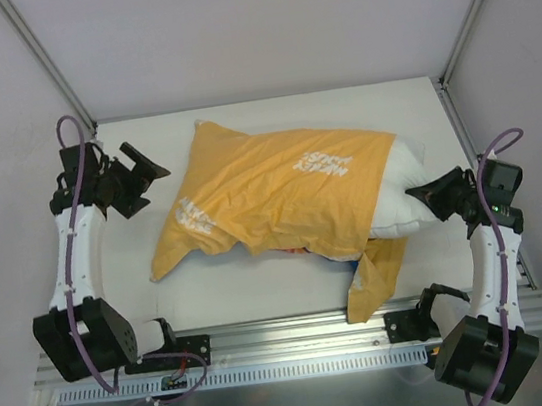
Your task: Remove the pillowcase from the pillow
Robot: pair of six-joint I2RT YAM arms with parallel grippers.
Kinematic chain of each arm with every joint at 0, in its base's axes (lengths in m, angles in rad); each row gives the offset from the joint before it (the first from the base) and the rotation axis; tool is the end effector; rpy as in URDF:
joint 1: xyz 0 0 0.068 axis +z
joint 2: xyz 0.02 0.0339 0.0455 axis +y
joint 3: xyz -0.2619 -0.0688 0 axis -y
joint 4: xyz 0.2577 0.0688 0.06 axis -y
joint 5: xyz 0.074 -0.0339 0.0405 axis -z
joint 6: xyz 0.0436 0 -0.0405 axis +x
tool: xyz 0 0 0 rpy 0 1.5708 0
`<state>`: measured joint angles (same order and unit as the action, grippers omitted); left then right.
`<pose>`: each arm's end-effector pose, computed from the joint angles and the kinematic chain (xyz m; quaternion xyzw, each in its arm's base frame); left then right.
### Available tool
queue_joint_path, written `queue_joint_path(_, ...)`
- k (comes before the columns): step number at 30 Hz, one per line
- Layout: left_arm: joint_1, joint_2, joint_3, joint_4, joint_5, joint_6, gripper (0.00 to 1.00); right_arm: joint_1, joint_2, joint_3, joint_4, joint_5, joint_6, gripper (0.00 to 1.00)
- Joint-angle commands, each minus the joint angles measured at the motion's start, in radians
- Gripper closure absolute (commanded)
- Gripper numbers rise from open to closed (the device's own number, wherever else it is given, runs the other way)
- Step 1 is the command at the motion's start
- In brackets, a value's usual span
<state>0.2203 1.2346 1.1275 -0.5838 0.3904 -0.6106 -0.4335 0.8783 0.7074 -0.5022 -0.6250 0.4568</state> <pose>0.2811 0.0459 0.3200 -0.2827 0.8454 -0.2532 0.3758 0.1944 -0.0619 0.2622 0.2487 0.8312 0.2818 0.4097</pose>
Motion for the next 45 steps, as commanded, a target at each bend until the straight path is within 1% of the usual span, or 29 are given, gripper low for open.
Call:
queue_joint_path(1, -0.129, 0.123, 0.138, 0.016, 0.022, 0.055, 0.01, -0.010, -0.010, 0.007, 0.064, 0.002, -0.030, 0.99)
queue_joint_path(2, -0.160, 0.199, 0.194, 0.015, 0.013, 0.064, 0.01, -0.008, -0.012, 0.006, 0.063, 0.001, -0.033, 0.99)
queue_joint_path(4, -0.214, 0.268, 0.233, 0.015, 0.033, 0.064, 0.02, -0.008, -0.013, 0.007, 0.054, -0.001, -0.038, 0.99)
queue_joint_path(5, -0.223, 0.323, 0.251, 0.015, 0.047, 0.061, 0.07, -0.008, -0.015, 0.010, 0.050, -0.001, -0.044, 0.99)
queue_joint_path(6, -0.251, 0.338, 0.244, 0.016, 0.045, 0.040, 0.19, -0.007, -0.010, 0.015, 0.038, 0.001, -0.050, 0.99)
queue_joint_path(7, -0.272, 0.341, 0.209, 0.024, 0.038, 0.031, 0.67, -0.008, -0.007, 0.024, 0.031, 0.008, -0.052, 0.99)
queue_joint_path(8, -0.285, 0.324, 0.184, 0.033, 0.027, 0.011, 1.00, -0.008, -0.004, 0.029, 0.030, 0.013, -0.055, 0.99)
queue_joint_path(9, -0.294, 0.310, 0.152, 0.051, 0.024, 0.003, 1.00, -0.007, 0.008, 0.030, 0.039, 0.019, -0.052, 0.99)
queue_joint_path(10, -0.314, 0.289, 0.115, 0.071, 0.036, -0.003, 1.00, -0.007, 0.019, 0.032, 0.054, 0.025, -0.046, 0.99)
queue_joint_path(15, -0.407, 0.037, -0.249, 0.136, 0.088, -0.024, 1.00, 0.019, 0.157, 0.066, 0.140, 0.057, 0.008, 0.99)
queue_joint_path(17, -0.446, -0.111, -0.340, 0.141, 0.100, -0.052, 1.00, 0.025, 0.192, 0.090, 0.165, 0.074, 0.020, 0.99)
queue_joint_path(18, -0.458, -0.207, -0.424, 0.142, 0.128, -0.061, 1.00, 0.029, 0.224, 0.096, 0.172, 0.085, 0.032, 0.99)
queue_joint_path(20, -0.476, -0.297, -0.494, 0.138, 0.174, -0.064, 1.00, 0.035, 0.251, 0.112, 0.188, 0.094, 0.045, 0.99)
queue_joint_path(22, -0.473, -0.403, -0.529, 0.067, 0.147, -0.055, 1.00, 0.044, 0.274, 0.124, 0.192, 0.105, 0.045, 0.99)
queue_joint_path(23, -0.475, -0.428, -0.520, 0.033, 0.115, -0.051, 1.00, 0.047, 0.277, 0.129, 0.189, 0.110, 0.042, 0.99)
queue_joint_path(24, -0.472, -0.440, -0.471, -0.032, 0.040, -0.041, 0.90, 0.050, 0.280, 0.132, 0.177, 0.119, 0.031, 0.99)
queue_joint_path(25, -0.472, -0.434, -0.434, -0.053, 0.012, -0.037, 0.67, 0.052, 0.280, 0.132, 0.177, 0.120, 0.025, 0.99)
queue_joint_path(26, -0.470, -0.422, -0.398, -0.066, -0.014, -0.035, 0.21, 0.053, 0.275, 0.132, 0.168, 0.120, 0.020, 0.99)
queue_joint_path(27, -0.470, -0.381, -0.315, -0.073, -0.031, -0.031, 0.10, 0.053, 0.272, 0.129, 0.162, 0.122, 0.014, 0.99)
queue_joint_path(28, -0.469, -0.356, -0.269, -0.079, -0.082, -0.023, 0.05, 0.053, 0.266, 0.126, 0.148, 0.122, -0.003, 0.99)
queue_joint_path(29, -0.463, -0.327, -0.180, -0.086, -0.119, -0.021, 0.02, 0.053, 0.258, 0.118, 0.139, 0.125, -0.010, 0.99)
queue_joint_path(31, -0.441, -0.232, -0.092, -0.117, -0.213, -0.017, 0.02, 0.053, 0.248, 0.107, 0.117, 0.125, -0.035, 0.99)
queue_joint_path(32, -0.390, -0.198, -0.016, -0.135, -0.229, -0.020, 0.02, 0.053, 0.234, 0.096, 0.111, 0.125, -0.043, 0.99)
queue_joint_path(35, -0.290, -0.097, 0.046, -0.157, -0.271, -0.073, 0.02, 0.053, 0.205, 0.076, 0.090, 0.117, -0.066, 0.99)
queue_joint_path(36, -0.238, -0.054, 0.067, -0.154, -0.294, -0.105, 0.03, 0.053, 0.200, 0.061, 0.088, 0.113, -0.067, 0.99)
queue_joint_path(37, -0.227, -0.028, 0.080, -0.156, -0.315, -0.115, 0.06, 0.055, 0.194, 0.052, 0.090, 0.110, -0.069, 0.99)
queue_joint_path(40, -0.190, 0.121, 0.179, -0.154, -0.308, -0.097, 0.12, 0.067, 0.182, 0.029, 0.088, 0.099, -0.079, 0.99)
queue_joint_path(41, -0.190, 0.167, 0.246, -0.156, -0.273, -0.086, 0.11, 0.071, 0.180, 0.024, 0.085, 0.100, -0.087, 0.99)
queue_joint_path(45, -0.188, 0.397, 0.389, -0.159, -0.240, -0.048, 0.06, 0.079, 0.162, 0.001, 0.077, 0.094, -0.093, 0.99)
